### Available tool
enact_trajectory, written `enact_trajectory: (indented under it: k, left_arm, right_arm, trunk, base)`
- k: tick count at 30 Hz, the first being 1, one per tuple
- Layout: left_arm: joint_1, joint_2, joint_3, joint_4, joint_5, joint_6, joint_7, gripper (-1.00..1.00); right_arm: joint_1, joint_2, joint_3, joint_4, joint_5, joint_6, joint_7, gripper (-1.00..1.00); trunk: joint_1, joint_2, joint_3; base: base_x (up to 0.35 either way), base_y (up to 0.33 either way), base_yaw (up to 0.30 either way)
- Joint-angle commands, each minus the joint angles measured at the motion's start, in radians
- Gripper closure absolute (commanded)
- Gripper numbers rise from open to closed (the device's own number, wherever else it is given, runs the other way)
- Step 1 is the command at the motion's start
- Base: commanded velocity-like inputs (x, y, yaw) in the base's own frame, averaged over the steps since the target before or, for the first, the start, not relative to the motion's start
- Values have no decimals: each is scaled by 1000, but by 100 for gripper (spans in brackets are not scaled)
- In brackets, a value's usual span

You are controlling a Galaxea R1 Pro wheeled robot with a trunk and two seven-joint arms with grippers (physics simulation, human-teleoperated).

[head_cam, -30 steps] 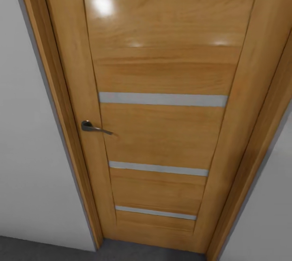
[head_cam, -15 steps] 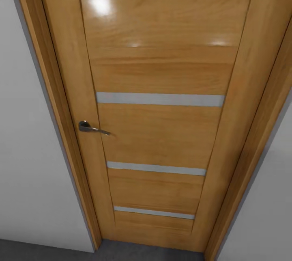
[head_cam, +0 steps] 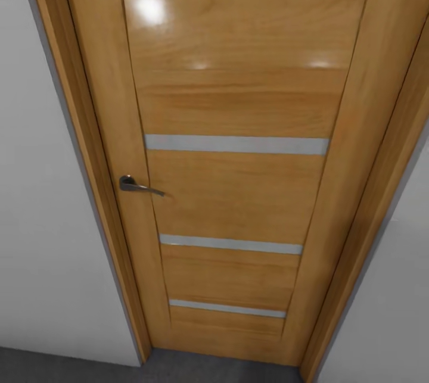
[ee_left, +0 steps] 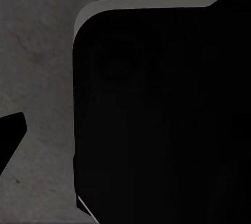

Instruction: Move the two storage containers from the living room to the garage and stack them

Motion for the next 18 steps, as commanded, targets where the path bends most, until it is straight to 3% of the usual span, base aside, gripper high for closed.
enact_trajectory:
  k: [1, 13, 14, 18]
  left_arm:
    - [0, 0, 1, 0, 3, -1, 0, -100]
    - [0, 0, 1, 0, 3, 0, 2, -100]
    - [0, -1, 1, 0, 3, 0, 3, -100]
    - [-1, 0, 1, 0, 3, 0, 3, -100]
  right_arm:
    - [0, 0, 0, 0, 2, -3, -1, -100]
    - [0, 0, 1, 0, 1, -5, -2, -100]
    - [0, -12, 0, 0, -1, -53, -3, -100]
    - [0, -18, 2, -39, -2, -68, -4, -100]
  trunk:
    - [0, 0, -1]
    - [0, 0, -1]
    - [0, 0, -1]
    - [0, 0, -1]
  base:
    - [-183, 0, 0]
    - [-24, 0, 0]
    - [0, 0, 0]
    - [0, 0, 0]
